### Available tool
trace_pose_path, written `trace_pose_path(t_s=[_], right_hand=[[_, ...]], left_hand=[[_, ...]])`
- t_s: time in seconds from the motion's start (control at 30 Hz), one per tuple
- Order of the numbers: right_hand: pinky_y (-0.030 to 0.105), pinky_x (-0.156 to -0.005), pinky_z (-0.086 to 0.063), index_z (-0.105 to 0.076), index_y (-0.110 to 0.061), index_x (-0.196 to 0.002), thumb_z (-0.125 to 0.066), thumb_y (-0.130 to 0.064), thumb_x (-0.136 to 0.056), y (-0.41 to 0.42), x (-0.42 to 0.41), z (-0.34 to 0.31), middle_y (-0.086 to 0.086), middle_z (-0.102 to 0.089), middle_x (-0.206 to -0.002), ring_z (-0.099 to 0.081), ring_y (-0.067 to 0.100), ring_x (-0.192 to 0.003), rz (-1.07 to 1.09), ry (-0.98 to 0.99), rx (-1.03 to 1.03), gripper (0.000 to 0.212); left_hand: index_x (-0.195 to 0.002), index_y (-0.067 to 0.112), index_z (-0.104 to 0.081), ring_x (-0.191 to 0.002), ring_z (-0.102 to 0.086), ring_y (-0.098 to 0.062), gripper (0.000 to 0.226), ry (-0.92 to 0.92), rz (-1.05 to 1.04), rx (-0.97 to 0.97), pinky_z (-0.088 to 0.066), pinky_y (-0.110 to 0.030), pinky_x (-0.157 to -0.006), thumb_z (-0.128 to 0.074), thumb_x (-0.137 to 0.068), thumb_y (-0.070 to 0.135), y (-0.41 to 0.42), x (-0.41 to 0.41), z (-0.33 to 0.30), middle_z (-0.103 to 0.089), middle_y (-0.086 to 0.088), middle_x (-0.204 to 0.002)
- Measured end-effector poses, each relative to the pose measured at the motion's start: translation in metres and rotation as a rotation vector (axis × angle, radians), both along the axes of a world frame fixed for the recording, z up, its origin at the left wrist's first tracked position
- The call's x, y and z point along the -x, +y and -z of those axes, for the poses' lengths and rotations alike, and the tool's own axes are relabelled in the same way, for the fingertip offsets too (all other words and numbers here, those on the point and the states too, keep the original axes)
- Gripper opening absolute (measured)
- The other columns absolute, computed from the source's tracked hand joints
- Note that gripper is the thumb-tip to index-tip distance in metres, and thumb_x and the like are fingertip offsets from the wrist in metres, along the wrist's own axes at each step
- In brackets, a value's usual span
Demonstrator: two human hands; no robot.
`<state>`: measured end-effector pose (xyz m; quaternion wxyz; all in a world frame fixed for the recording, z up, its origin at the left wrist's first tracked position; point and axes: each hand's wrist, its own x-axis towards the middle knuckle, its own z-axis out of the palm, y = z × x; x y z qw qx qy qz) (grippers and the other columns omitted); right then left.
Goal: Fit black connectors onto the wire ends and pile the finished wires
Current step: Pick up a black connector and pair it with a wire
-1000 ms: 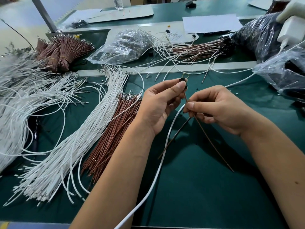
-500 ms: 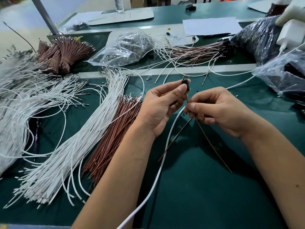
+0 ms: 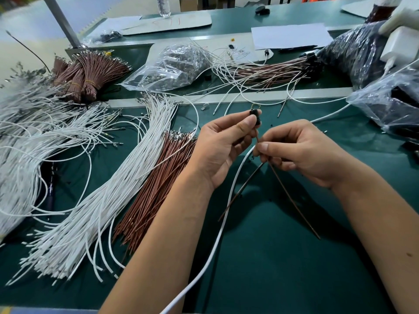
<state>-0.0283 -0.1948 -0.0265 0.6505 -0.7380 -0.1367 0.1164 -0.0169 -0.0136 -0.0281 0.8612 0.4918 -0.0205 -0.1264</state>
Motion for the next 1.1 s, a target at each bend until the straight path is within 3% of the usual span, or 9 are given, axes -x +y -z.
trace_pose_path(t_s=[0.27,0.47,0.83,1.1], right_hand=[[0.013,-0.039,-0.031,-0.076,0.001,-0.081,-0.068,-0.002,-0.094,0.000,0.001,0.000,0.009,-0.063,-0.064,-0.045,0.008,-0.050,-0.009,0.015,0.036,0.015],[0.014,-0.039,-0.031,-0.076,0.000,-0.081,-0.068,-0.004,-0.094,-0.001,0.001,0.000,0.013,-0.063,-0.066,-0.045,0.008,-0.050,-0.017,0.021,0.054,0.015],[0.013,-0.036,-0.028,-0.076,-0.005,-0.073,-0.065,0.001,-0.094,0.001,0.000,-0.001,0.012,-0.057,-0.060,-0.042,0.006,-0.042,-0.037,0.010,0.024,0.024],[0.015,-0.036,-0.028,-0.074,-0.001,-0.077,-0.068,-0.004,-0.094,0.011,0.003,0.005,0.008,-0.058,-0.058,-0.040,0.007,-0.041,0.011,0.007,0.035,0.018]], left_hand=[[-0.106,0.000,-0.072,-0.072,-0.064,-0.011,0.022,0.026,-0.029,0.041,-0.053,-0.017,-0.069,-0.069,-0.085,0.006,0.001,-0.001,-0.001,-0.073,-0.007,-0.086],[-0.100,0.001,-0.074,-0.069,-0.063,-0.012,0.032,0.067,-0.062,0.061,-0.053,-0.016,-0.067,-0.075,-0.070,0.012,0.001,-0.001,-0.003,-0.073,-0.007,-0.083],[-0.096,-0.002,-0.071,-0.064,-0.064,-0.012,0.025,0.121,-0.033,0.132,-0.053,-0.015,-0.063,-0.070,-0.073,0.010,0.003,-0.002,-0.002,-0.072,-0.008,-0.079],[-0.098,0.001,-0.070,-0.068,-0.062,-0.013,0.010,0.111,-0.087,0.027,-0.053,-0.017,-0.063,-0.062,-0.095,0.005,0.006,-0.002,-0.008,-0.071,-0.005,-0.080]])
